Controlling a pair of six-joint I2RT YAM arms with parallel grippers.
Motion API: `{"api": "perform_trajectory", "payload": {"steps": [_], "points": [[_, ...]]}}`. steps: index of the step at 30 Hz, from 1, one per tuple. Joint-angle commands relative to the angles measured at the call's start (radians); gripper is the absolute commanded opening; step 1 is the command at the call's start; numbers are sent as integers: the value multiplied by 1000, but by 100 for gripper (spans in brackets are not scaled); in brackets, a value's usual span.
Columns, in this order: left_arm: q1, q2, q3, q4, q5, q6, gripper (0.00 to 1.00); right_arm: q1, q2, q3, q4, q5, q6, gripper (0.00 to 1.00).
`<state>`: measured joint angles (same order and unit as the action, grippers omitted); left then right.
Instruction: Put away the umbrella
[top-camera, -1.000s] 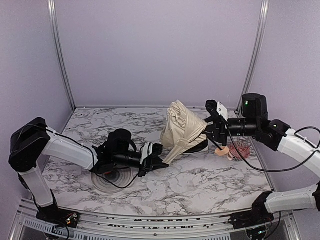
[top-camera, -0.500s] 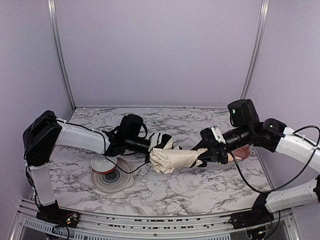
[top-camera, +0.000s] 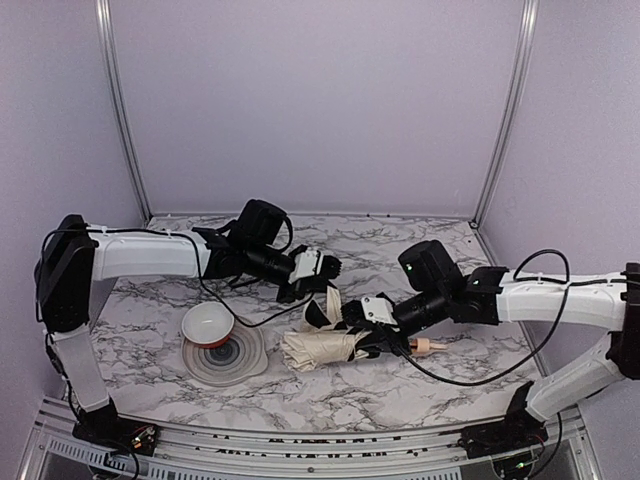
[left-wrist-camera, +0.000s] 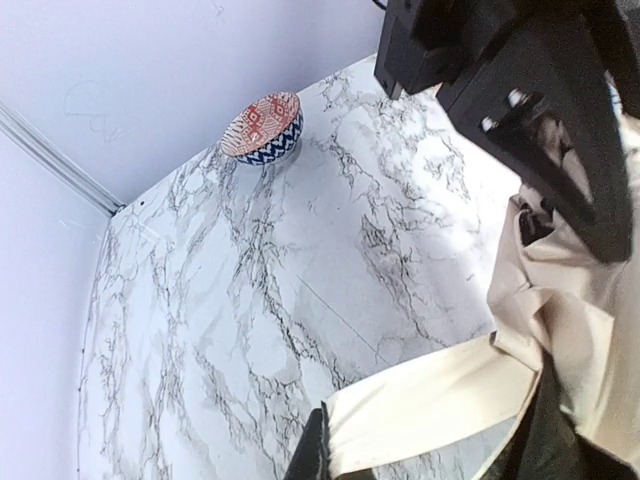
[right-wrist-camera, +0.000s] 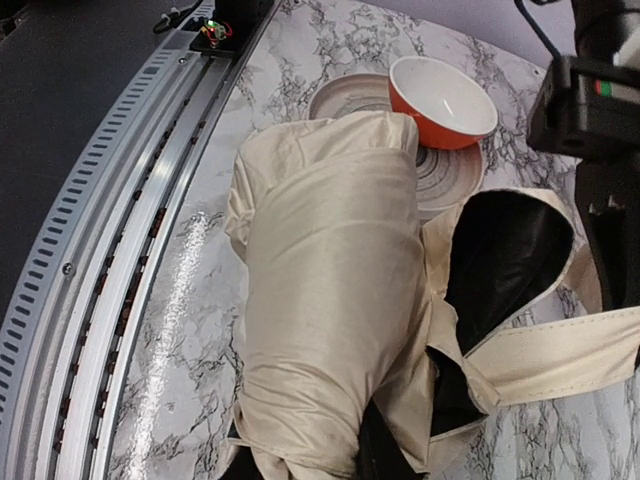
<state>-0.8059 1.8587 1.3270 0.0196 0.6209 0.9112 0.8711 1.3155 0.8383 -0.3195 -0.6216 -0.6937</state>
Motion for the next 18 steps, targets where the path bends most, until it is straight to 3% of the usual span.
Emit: {"api": "perform_trajectory", "payload": {"steps": [1,6,13,18], "points": [[50,-188,-11,94,-116,49,0,54,128,-39,-58,-18,157,0],[-51,-293,-139,163,-119,92,0,36,271,17,-21,66,239,0],[-140,-388,-288,179,-83,52,0,-91,293,-17,118,110,362,0],[-249,-382,-339,163,-208,88,0,-112,329,13,152,157,406,0]]}}
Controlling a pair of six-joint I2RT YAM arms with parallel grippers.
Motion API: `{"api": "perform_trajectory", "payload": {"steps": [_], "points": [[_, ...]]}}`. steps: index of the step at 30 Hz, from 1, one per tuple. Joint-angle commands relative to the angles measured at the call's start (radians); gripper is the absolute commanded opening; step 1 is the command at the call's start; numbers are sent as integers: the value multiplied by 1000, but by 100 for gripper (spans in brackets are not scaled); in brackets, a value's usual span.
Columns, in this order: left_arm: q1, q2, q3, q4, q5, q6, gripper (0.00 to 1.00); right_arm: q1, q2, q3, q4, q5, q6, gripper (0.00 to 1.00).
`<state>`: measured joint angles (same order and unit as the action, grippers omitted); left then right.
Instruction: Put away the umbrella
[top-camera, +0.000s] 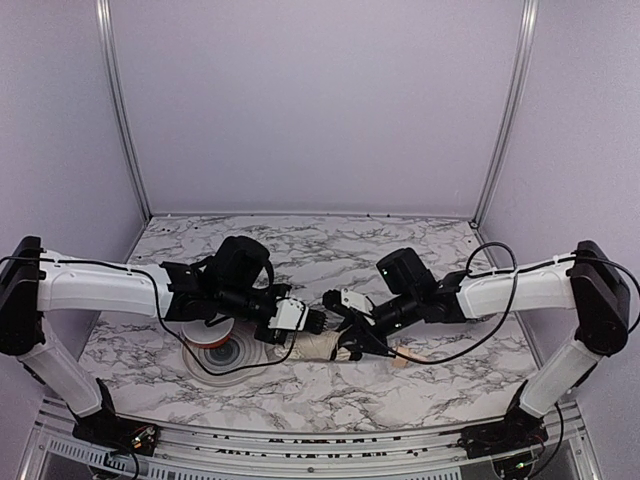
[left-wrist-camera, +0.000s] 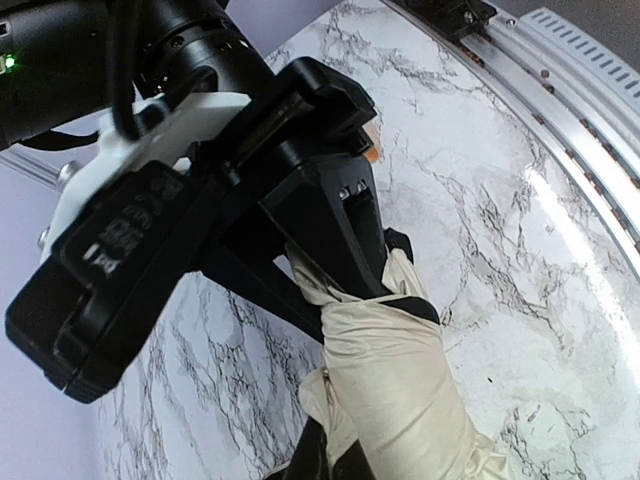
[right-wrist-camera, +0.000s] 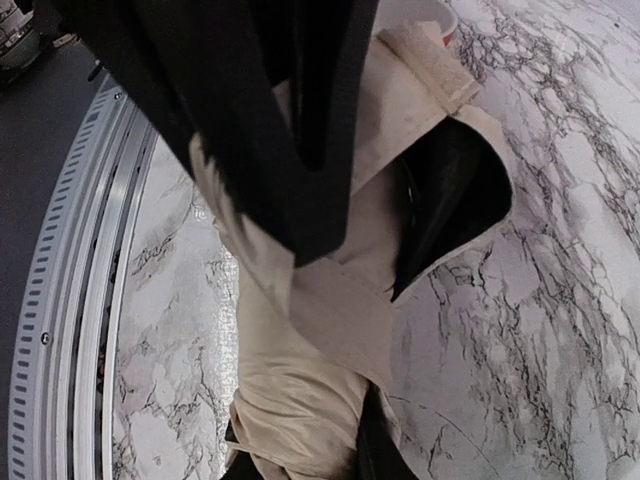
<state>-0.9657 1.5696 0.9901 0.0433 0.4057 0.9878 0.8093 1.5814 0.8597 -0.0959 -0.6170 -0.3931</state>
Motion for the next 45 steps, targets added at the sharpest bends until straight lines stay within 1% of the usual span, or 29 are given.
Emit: {"api": "perform_trajectory", "payload": {"steps": [1,4,5,7,8,10,13,17,20,24,28,31,32,36,39,42,45], "points": [[-96,-91,-11,140,-20,17,0,-53,64,-11,-68,146,99,0],[-84,-100,-45,198,-164,13,0,-36,29,-48,-59,54,24,0],[-69,-104,-42,204,-194,14,0,-3,8,-71,-67,22,-30,0],[-16,-105,-30,205,-185,-2,0,90,-45,-100,-77,11,-126,0],[19,-102,-21,206,-170,-20,0,115,-70,-114,-72,-11,-155,0],[87,-85,-1,206,-138,-66,0,139,-120,-146,-30,-34,-162,0],[150,-23,18,203,-163,-101,0,139,-182,-171,-10,-20,-161,0],[163,99,58,148,-236,-114,0,139,-253,-184,-9,1,-192,0],[163,191,107,93,-257,-144,0,139,-303,-184,-4,2,-209,0],[163,248,95,126,-254,-172,0,140,-397,-193,2,-58,-250,0],[166,292,98,145,-259,-177,0,140,-450,-240,38,19,-258,0],[173,329,126,150,-272,-189,0,170,-423,-252,32,134,-283,0],[175,338,136,155,-275,-190,0,181,-407,-249,18,146,-296,0],[179,366,162,158,-293,-178,0,193,-350,-237,-4,108,-302,0],[183,369,162,169,-312,-167,0,215,-282,-226,-78,131,-316,0],[183,334,151,205,-300,-188,0,245,-180,-201,-156,179,-321,0],[181,252,118,269,-226,-213,0,249,-89,-170,-196,187,-309,0]]}}
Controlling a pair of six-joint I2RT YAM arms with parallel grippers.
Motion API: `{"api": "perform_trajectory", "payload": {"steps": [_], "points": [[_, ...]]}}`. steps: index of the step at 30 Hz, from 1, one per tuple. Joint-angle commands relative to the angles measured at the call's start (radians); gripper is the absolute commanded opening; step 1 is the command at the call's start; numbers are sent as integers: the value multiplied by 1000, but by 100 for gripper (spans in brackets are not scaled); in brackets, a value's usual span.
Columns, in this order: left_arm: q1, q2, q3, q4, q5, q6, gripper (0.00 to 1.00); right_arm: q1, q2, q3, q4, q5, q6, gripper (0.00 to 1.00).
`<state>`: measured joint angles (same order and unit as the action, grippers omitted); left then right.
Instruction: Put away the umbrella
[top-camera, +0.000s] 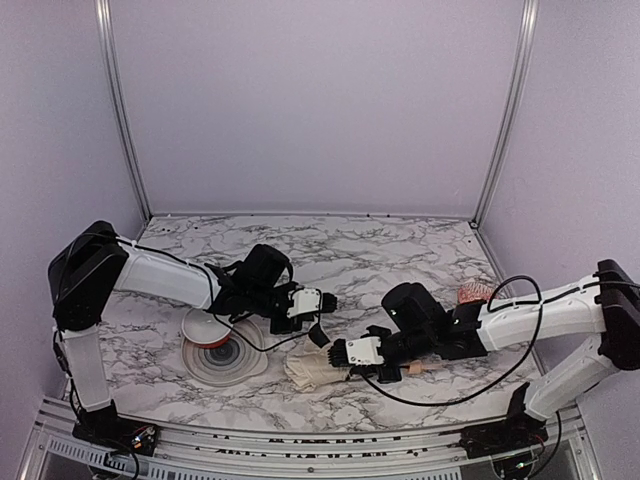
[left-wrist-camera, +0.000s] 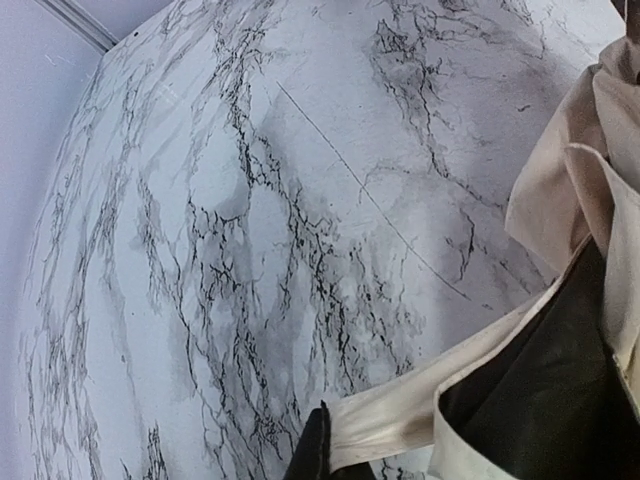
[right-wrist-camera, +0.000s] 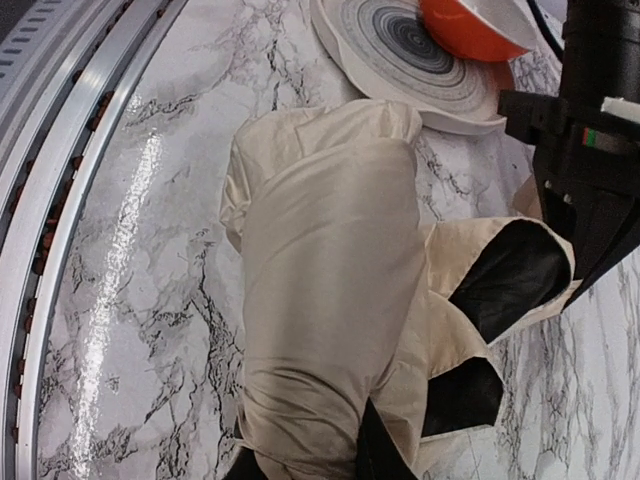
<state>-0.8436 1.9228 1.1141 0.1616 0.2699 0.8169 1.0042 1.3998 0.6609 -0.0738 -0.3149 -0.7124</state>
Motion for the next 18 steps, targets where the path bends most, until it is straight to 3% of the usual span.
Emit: {"api": "perform_trajectory", "payload": {"steps": [1,11,18], "points": [[54,-140,-15,168,-62,-48,0,54,114,39,-222,-107,12,0],[-119,-423,-193,207,84,43,0,-34,193,99,-209,-78,98,0],[-196,-456,-266,207,111,-32,0,-144,202,93,-47,-74,220,0]]}}
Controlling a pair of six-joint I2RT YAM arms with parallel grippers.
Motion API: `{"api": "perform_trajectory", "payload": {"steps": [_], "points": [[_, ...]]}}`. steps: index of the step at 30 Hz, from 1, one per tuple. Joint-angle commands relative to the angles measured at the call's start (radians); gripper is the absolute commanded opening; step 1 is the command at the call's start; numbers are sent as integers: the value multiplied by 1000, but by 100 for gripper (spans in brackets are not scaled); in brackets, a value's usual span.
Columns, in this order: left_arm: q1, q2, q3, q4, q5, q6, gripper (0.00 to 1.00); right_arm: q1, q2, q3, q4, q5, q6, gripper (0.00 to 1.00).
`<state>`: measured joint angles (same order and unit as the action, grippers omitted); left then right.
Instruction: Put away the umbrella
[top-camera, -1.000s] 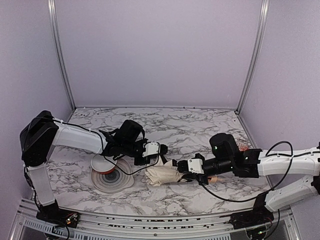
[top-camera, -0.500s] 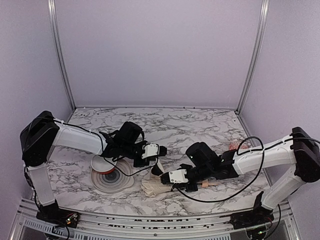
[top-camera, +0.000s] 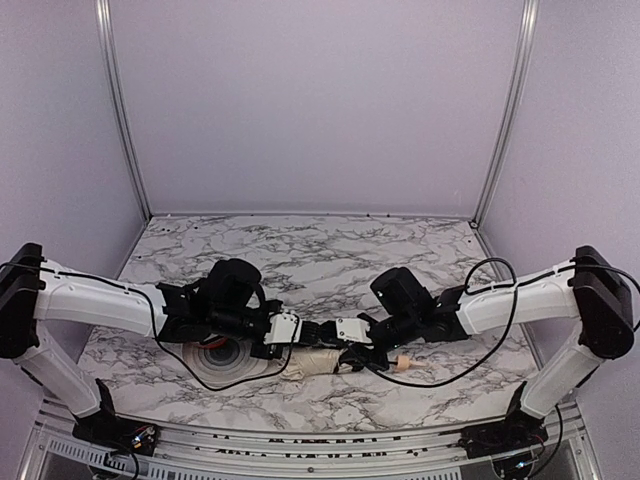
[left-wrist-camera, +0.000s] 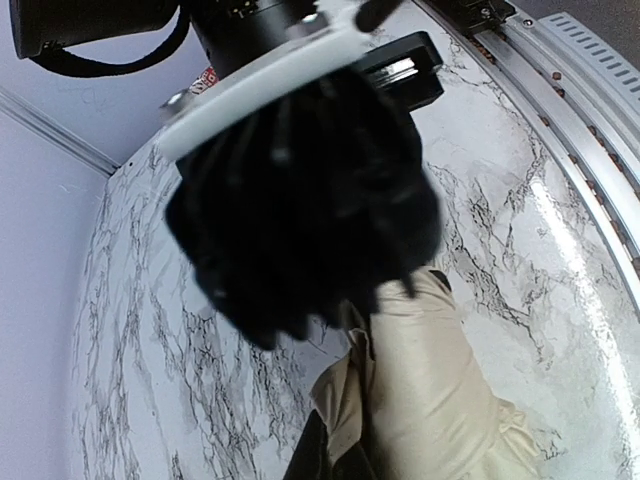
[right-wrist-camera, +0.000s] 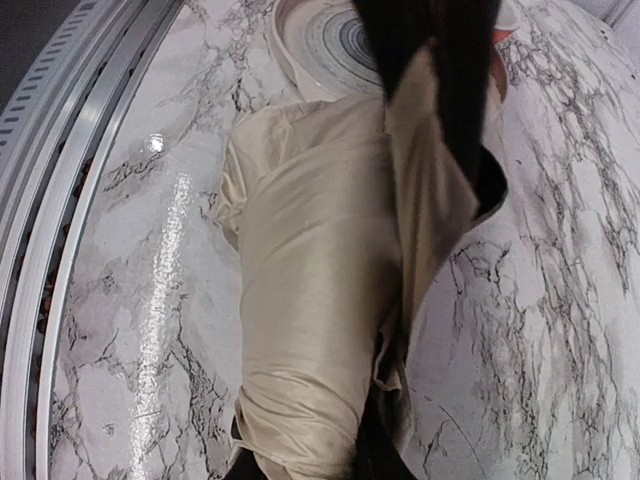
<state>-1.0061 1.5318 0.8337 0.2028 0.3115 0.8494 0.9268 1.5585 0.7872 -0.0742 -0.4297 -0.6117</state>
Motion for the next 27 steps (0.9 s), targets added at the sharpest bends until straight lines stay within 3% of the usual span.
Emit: {"api": "perform_trajectory", "payload": {"steps": [1,5,14,20,27], "points": [[-55,-63,15,165,81,-73,0,-74,47,-27,-38,59,134,0],[-142,-35,19,165,72,-18,0,-80,92,26,-23,125,205,0],[-222,72,48,52,-64,4,0,-160,206,102,7,258,441,0],[-244,209,106,-108,-160,-14,0,-160,231,114,58,226,476,0],[-242,313,80,-140,-201,-43,0,-159,167,59,81,5,447,17]]}}
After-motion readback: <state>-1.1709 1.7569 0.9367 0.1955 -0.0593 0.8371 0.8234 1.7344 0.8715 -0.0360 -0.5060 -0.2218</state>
